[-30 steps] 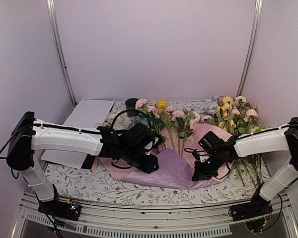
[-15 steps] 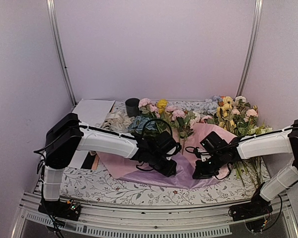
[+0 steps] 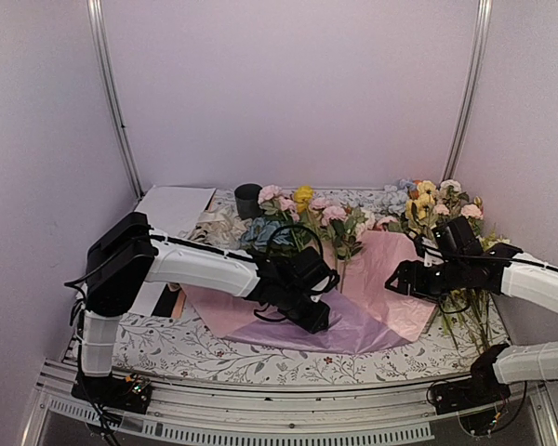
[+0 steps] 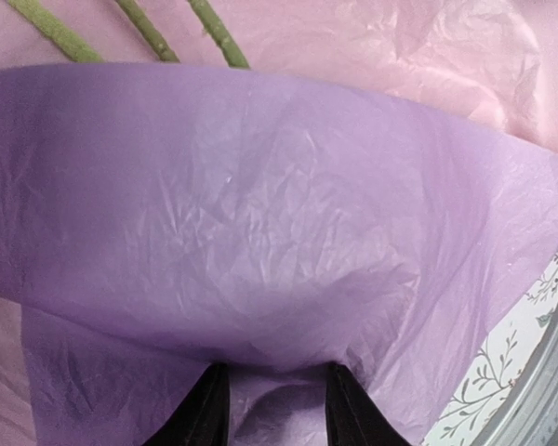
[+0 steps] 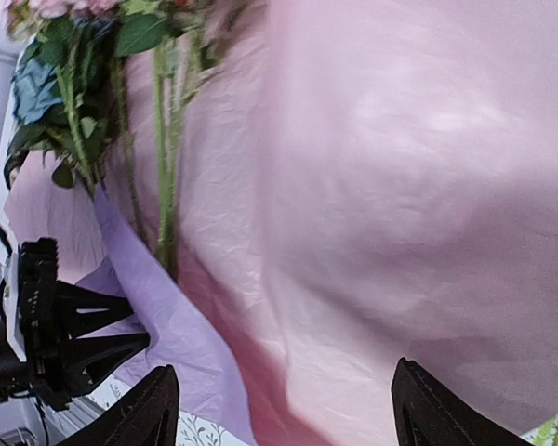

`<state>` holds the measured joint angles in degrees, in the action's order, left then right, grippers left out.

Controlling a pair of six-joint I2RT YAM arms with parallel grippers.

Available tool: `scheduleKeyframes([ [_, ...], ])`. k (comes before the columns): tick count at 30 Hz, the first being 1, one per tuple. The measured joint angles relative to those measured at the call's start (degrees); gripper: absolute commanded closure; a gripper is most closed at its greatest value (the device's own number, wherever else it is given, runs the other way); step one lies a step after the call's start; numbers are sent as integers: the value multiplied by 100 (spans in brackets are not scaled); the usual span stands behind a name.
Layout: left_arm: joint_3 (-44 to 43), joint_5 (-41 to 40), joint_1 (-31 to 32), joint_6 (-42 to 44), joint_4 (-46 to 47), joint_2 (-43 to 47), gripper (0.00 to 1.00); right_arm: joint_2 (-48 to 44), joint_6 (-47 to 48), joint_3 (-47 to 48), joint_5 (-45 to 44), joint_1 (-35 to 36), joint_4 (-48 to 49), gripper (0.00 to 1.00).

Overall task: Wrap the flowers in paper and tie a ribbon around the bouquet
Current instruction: Press the fold line at the center of the board, then pick up the one-fourth-folded wrapping paper from the center of the board.

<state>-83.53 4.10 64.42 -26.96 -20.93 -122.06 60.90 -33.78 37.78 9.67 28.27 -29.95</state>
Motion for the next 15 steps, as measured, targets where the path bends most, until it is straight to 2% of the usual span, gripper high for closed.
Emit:
scheduleKeyframes([
  [7, 0, -7, -7, 122, -17, 4, 63, -627, -96, -431, 363, -1364, -605, 21],
  [13, 0, -72, -9, 236, -68, 15, 63, -651, -385, -433, 476, -1644, -664, 16],
  [15, 0, -79, -11, 282, -79, 20, 63, -612, -485, -433, 531, -1646, -697, 9],
])
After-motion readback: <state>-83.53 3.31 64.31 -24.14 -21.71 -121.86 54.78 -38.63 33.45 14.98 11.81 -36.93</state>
